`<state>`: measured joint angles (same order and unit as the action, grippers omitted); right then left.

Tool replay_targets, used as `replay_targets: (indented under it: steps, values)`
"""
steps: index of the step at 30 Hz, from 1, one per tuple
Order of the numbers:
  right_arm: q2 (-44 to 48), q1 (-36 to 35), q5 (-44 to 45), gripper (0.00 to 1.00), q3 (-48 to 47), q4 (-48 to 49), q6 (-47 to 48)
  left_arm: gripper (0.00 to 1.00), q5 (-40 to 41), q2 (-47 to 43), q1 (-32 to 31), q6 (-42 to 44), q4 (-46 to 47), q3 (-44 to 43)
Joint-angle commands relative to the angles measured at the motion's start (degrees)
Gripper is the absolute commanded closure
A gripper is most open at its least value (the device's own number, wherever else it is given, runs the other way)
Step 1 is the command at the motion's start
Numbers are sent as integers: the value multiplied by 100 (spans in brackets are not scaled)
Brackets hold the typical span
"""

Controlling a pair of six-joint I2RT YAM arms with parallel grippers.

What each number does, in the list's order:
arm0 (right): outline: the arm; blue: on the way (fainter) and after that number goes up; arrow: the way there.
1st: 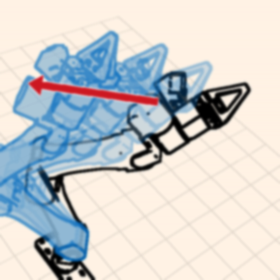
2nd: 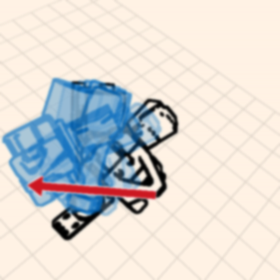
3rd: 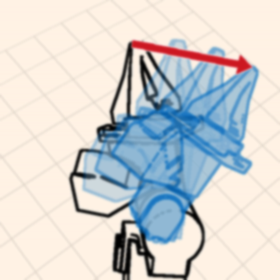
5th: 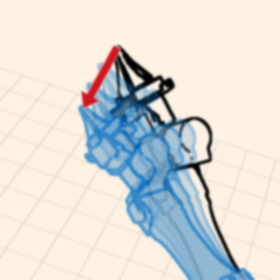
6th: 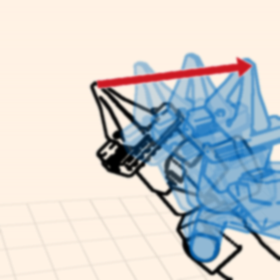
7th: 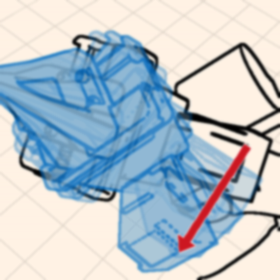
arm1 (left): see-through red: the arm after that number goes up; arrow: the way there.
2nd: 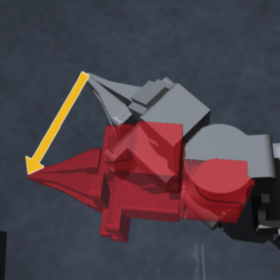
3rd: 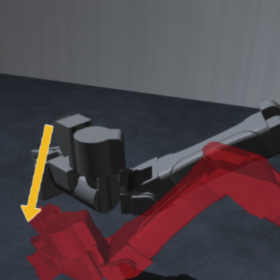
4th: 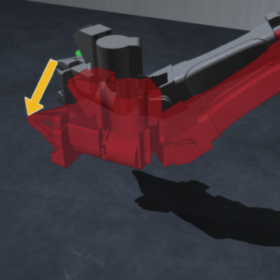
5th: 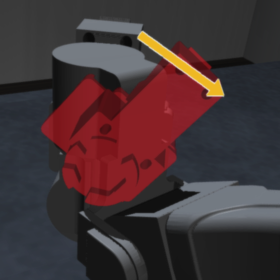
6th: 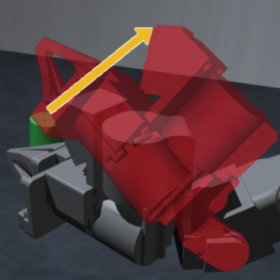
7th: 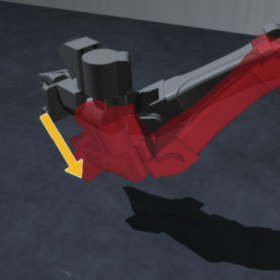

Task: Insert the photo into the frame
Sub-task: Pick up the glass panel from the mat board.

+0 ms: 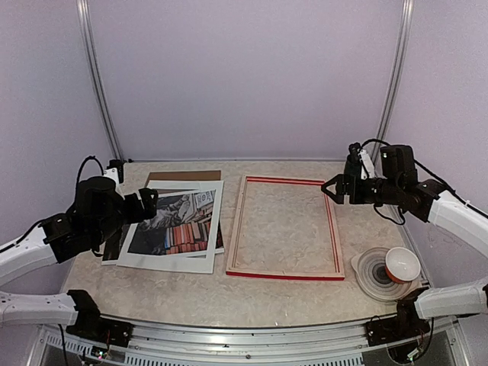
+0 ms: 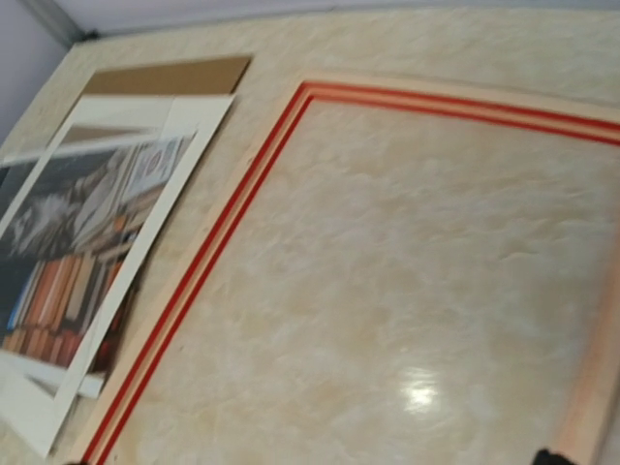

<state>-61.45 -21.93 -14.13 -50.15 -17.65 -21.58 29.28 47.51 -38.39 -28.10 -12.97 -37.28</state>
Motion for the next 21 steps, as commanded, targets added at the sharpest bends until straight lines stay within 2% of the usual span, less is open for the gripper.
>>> replay_targets:
  steps: [1, 5, 12, 21]
  values:
    - [-376, -375, -25, 1, -228, 244, 116, 1, 306, 345, -730, 180, -213, -41]
    - [-841, -751, -29, 1, -439, 394, 135, 1, 474, 779, -1309, 38, -357, -74]
    - [-2245, -1787, 206, 1, -1440, 450, 192, 1, 647, 1372, -1349, -545, 93, 159]
    - [-4556, -3091, 34, 1, -3580, 35, 188, 1, -72, 1554, -418, -1179, 929, 554]
